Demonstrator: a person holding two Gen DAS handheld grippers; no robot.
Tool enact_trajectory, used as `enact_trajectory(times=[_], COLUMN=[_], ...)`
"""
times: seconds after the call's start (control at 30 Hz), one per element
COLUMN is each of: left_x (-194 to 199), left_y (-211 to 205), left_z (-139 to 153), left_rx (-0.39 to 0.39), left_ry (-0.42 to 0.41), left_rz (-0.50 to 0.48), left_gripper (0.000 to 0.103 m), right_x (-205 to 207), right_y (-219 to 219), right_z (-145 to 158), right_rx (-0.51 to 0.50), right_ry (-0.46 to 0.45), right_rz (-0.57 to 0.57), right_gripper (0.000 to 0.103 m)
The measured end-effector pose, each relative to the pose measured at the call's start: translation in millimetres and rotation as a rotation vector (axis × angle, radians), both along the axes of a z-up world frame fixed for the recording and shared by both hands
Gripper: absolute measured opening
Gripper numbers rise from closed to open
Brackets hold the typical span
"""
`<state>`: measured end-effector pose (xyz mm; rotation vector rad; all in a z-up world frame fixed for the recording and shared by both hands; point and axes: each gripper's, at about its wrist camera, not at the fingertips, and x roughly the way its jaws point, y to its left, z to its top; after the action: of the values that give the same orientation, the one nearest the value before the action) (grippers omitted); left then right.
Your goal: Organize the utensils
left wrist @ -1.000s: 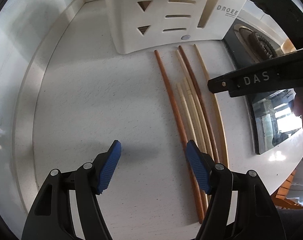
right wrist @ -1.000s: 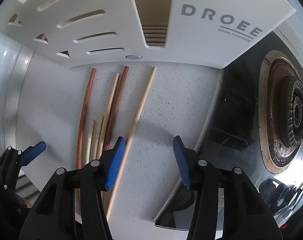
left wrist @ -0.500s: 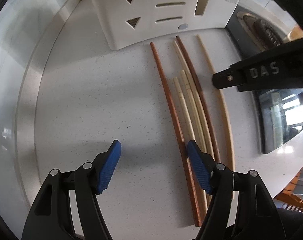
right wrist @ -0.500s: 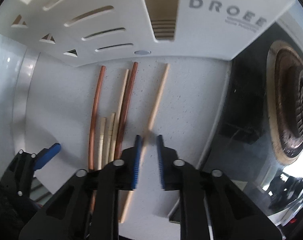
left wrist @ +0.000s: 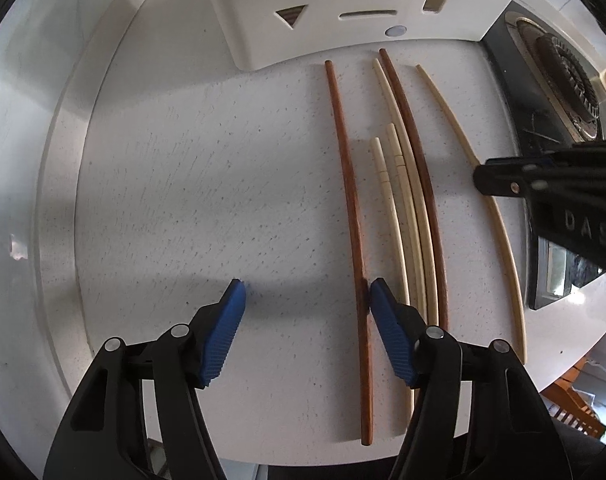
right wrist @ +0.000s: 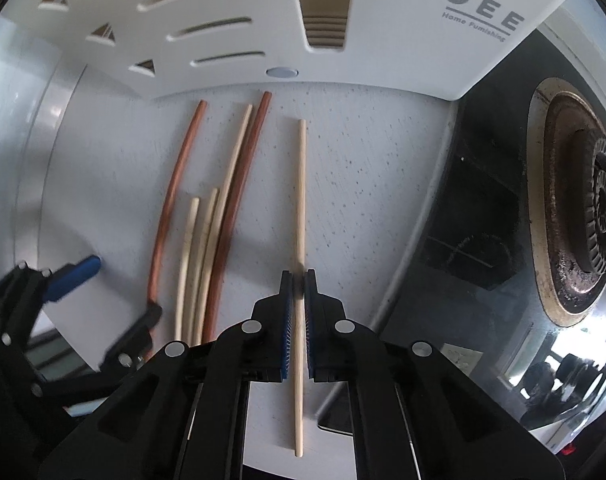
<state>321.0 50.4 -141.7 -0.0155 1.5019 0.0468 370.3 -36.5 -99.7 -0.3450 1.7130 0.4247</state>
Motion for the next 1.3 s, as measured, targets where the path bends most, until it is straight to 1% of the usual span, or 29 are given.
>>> enact_trajectory(times=[0.17, 0.23, 0.33, 0.37, 0.43, 0.53, 0.6, 0.67, 0.77, 0.87, 0.9, 1.0, 1.3], left_x=[12.9, 19.4, 25.5, 27.0, 30.9, 35.9, 38.7, 40.2, 37.4, 31.1, 24.9, 22.9, 13.7], left_y=[1.0, 1.6, -0.4, -1.4, -3.4, -7.2, -14.4, -20.1, -15.5, -15.2, -13.6, -17.2, -18.6], left_z=[3.9, 5.7, 6.1, 6.5, 7.3, 8.3, 6.5, 5.2, 4.3, 2.5, 2.9, 1.8, 12.4], left_rx=[0.0, -0.001, 0.0, 0.001, 0.005, 0.007, 0.014, 0.002, -0.001, 0.018, 0.021, 0.03, 0.027], left_ry=[0.044, 0.06, 0.077, 0.08, 0.088, 0.095, 0.095, 0.092, 0.081, 0.072, 0.067, 0.059, 0.005], left_rz=[-0.008, -0.022, -0.027, -0.028, -0.034, -0.041, -0.042, -0.036, -0.038, -0.034, -0.031, -0.022, 0.003], left_gripper=[0.051, 0.039, 0.031, 0.029, 0.018, 0.016, 0.008, 0.008, 0.007, 0.006, 0.006, 0.006, 0.006], right_x=[-9.5, -11.6, -15.3, -10.7, -10.1, -10.1, -15.1, -15.4, -18.1, -28.7, -28.6, -31.3, -43.0], right_y=[1.6, 1.9, 3.0, 7.3, 10.5, 16.9, 19.5, 20.1, 20.1, 10.6, 9.9, -2.2, 0.1], right_z=[0.0, -0.9, -2.3, -4.4, -3.5, -5.8, -5.5, -6.1, -4.4, 8.4, 9.3, 6.1, 21.9], right_rx=[-0.024, -0.032, -0.043, -0.046, -0.053, -0.064, -0.066, -0.059, -0.056, -0.051, -0.047, -0.023, 0.038], right_ry=[-0.003, -0.001, 0.002, 0.003, 0.002, -0.006, -0.013, -0.019, -0.033, -0.04, -0.04, -0.031, -0.075], right_rz=[0.031, 0.039, 0.054, 0.059, 0.071, 0.087, 0.091, 0.089, 0.098, 0.093, 0.09, 0.076, 0.121], right_gripper=[0.007, 0.007, 0.007, 0.007, 0.007, 0.007, 0.007, 0.007, 0.007, 0.007, 0.007, 0.006, 0.007])
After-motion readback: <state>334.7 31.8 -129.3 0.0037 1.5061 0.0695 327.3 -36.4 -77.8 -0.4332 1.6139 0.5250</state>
